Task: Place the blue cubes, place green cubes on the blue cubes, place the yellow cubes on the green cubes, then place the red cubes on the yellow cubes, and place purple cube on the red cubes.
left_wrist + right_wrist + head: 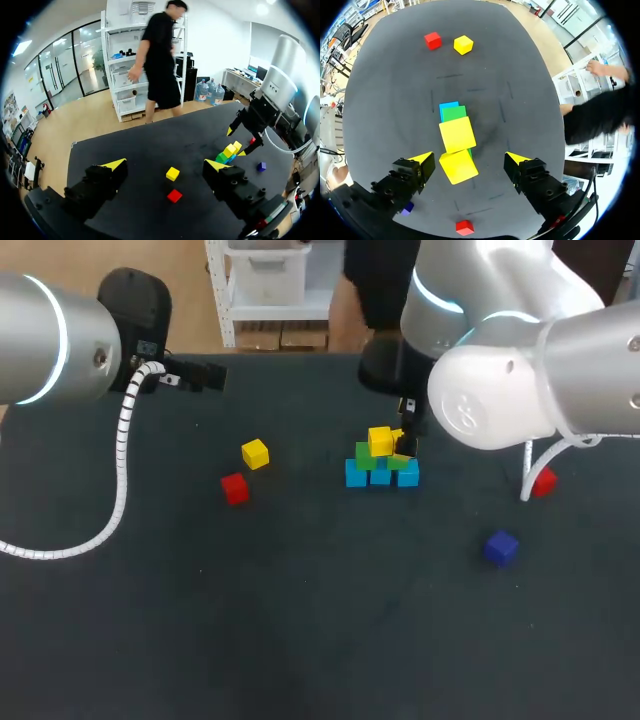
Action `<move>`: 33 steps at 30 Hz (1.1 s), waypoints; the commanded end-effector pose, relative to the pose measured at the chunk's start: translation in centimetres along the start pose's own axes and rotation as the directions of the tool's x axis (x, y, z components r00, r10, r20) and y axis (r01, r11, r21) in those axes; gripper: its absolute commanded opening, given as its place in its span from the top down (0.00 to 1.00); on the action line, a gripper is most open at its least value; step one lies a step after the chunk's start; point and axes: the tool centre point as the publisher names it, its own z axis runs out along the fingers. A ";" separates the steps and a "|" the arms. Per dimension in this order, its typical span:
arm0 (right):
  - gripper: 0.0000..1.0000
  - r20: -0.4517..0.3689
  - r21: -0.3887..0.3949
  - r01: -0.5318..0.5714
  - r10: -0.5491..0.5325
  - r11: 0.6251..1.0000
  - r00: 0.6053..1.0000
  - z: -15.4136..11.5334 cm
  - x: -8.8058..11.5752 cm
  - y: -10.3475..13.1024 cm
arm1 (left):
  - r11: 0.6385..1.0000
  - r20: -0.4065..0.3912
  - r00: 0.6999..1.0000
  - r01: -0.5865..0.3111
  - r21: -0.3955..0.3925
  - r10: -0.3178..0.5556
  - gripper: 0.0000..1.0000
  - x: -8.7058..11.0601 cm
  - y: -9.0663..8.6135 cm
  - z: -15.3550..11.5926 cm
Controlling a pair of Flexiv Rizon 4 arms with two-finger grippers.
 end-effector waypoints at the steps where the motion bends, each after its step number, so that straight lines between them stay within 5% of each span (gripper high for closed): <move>1: 0.10 0.002 0.006 -0.003 0.003 1.000 1.000 0.1 0.0 0.0 | 1.000 -0.001 1.000 0.000 0.003 0.000 0.00 0.0 0.1 0.0; 33: 0.00 -0.003 0.016 -0.008 0.008 1.000 1.000 -0.3 0.6 -0.1 | 1.000 -0.001 1.000 0.000 0.003 0.000 0.00 0.0 0.1 0.0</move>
